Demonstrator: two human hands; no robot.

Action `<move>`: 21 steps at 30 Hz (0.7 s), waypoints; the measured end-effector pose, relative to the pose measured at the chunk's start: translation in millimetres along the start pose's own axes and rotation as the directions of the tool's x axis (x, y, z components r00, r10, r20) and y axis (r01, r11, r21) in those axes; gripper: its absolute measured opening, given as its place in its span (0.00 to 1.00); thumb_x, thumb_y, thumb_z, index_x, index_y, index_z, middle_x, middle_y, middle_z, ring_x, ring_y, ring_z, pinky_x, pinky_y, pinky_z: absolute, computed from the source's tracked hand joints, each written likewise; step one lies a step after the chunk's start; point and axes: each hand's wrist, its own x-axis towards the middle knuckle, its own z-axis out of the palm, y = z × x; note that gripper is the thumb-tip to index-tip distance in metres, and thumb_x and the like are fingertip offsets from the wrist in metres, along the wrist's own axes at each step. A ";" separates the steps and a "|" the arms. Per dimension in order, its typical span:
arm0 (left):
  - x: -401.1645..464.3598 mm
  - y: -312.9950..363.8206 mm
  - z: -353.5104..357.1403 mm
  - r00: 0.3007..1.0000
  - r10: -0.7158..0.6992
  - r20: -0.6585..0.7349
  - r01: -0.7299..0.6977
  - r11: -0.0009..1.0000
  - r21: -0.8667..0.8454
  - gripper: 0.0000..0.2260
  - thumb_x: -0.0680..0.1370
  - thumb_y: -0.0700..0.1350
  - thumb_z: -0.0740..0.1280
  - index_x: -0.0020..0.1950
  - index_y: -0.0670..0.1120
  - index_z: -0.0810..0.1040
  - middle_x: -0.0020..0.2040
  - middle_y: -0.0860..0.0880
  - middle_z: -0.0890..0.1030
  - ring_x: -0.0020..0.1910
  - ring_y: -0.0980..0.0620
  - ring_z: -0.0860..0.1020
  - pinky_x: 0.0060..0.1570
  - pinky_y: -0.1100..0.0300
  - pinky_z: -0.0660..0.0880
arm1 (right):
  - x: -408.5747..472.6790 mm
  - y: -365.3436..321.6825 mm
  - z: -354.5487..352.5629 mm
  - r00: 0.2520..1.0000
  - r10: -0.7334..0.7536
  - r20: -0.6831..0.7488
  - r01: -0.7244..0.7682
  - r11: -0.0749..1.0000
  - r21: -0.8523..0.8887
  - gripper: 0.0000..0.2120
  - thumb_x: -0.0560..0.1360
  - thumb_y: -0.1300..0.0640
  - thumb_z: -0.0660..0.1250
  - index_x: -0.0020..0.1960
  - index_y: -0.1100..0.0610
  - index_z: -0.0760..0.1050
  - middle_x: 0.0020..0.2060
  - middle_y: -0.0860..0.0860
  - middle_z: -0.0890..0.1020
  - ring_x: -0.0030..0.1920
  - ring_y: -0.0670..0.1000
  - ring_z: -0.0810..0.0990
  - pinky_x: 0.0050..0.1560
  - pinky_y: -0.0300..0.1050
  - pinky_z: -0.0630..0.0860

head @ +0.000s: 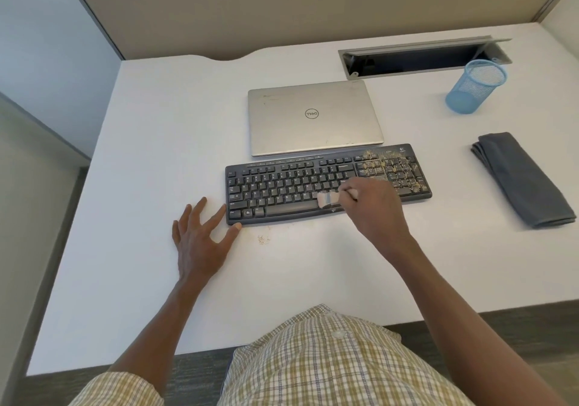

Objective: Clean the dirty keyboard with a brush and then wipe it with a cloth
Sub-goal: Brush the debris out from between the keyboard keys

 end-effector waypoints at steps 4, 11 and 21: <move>-0.8 1.3 -0.3 1.000 0.003 0.003 -0.003 1.000 -0.001 0.29 0.74 0.70 0.60 0.71 0.59 0.77 0.80 0.49 0.64 0.80 0.46 0.55 0.78 0.41 0.49 | 2.2 11.1 1.1 0.992 0.126 0.028 -0.123 0.989 -0.080 0.09 0.73 0.61 0.63 0.39 0.56 0.81 0.32 0.50 0.82 0.33 0.53 0.79 0.33 0.42 0.74; -0.8 -0.2 -0.4 1.000 0.008 0.002 -0.008 1.000 0.008 0.29 0.75 0.70 0.60 0.71 0.59 0.77 0.79 0.49 0.64 0.80 0.45 0.55 0.78 0.41 0.50 | 7.5 5.5 -5.3 0.995 0.060 -0.082 -0.062 0.998 -0.029 0.10 0.76 0.59 0.63 0.40 0.56 0.81 0.32 0.50 0.83 0.32 0.51 0.80 0.34 0.44 0.77; -0.5 -1.1 0.6 1.000 0.010 -0.006 -0.010 1.000 0.001 0.29 0.74 0.70 0.60 0.70 0.59 0.78 0.79 0.49 0.65 0.80 0.45 0.56 0.78 0.41 0.50 | 0.9 -2.7 1.1 0.996 -0.070 -0.050 0.056 0.968 -0.244 0.11 0.77 0.59 0.62 0.37 0.57 0.77 0.26 0.51 0.76 0.27 0.52 0.72 0.27 0.39 0.60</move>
